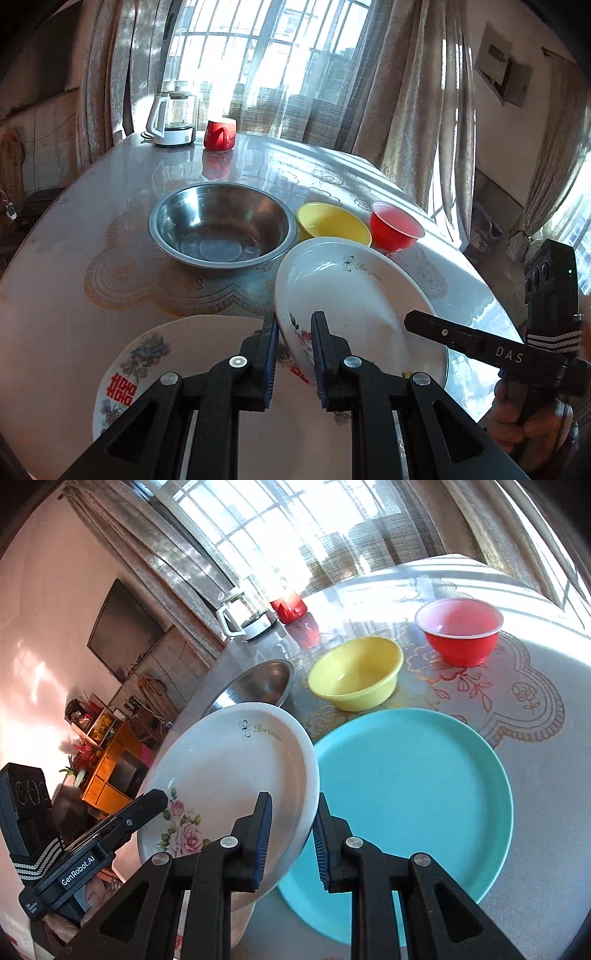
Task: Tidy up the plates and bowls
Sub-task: 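Carry the rose-print plate with the right tool onto the teal plate, then open the right tool and release the rose-print plate on the teal plate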
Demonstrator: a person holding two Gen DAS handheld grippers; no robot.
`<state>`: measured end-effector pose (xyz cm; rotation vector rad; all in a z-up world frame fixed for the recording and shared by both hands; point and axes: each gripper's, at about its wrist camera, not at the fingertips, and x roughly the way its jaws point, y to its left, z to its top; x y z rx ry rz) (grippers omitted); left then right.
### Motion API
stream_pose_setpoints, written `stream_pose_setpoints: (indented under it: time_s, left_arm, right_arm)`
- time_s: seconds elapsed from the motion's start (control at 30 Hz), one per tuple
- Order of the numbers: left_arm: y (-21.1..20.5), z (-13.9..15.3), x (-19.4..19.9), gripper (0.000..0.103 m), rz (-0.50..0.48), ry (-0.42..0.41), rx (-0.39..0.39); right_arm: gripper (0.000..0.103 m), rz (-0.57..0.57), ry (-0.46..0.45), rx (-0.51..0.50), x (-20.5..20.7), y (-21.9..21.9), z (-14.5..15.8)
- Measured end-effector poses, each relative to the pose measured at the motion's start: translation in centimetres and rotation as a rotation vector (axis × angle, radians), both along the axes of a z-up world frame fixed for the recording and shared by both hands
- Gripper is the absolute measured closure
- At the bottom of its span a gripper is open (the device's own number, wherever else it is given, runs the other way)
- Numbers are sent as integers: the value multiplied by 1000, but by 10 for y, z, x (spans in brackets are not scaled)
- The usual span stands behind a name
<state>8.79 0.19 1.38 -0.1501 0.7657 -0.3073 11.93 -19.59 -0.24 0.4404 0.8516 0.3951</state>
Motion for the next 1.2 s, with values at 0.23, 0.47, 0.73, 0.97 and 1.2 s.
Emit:
stream_pose_setpoints:
  time_s: [0.23, 0.47, 0.73, 0.97, 1.2]
  left_arm:
    - [-49, -17, 13, 85, -84, 55, 76]
    - [-73, -38, 32, 85, -109, 137, 128]
    - [-85, -46, 33, 85, -93, 126, 224]
    - [-81, -48, 30, 85, -84, 114, 207]
    - [-79, -45, 27, 85, -64, 103, 196]
  right_arm:
    - [81, -109, 35, -41, -8, -38, -18]
    - [81, -176, 75, -71, -6, -61, -42]
    - [82, -182, 58, -188, -1, -52, -47]
    - [88, -197, 34, -246, -3, -50, -48]
    - [89, -193, 23, -256, -6, -48, -47]
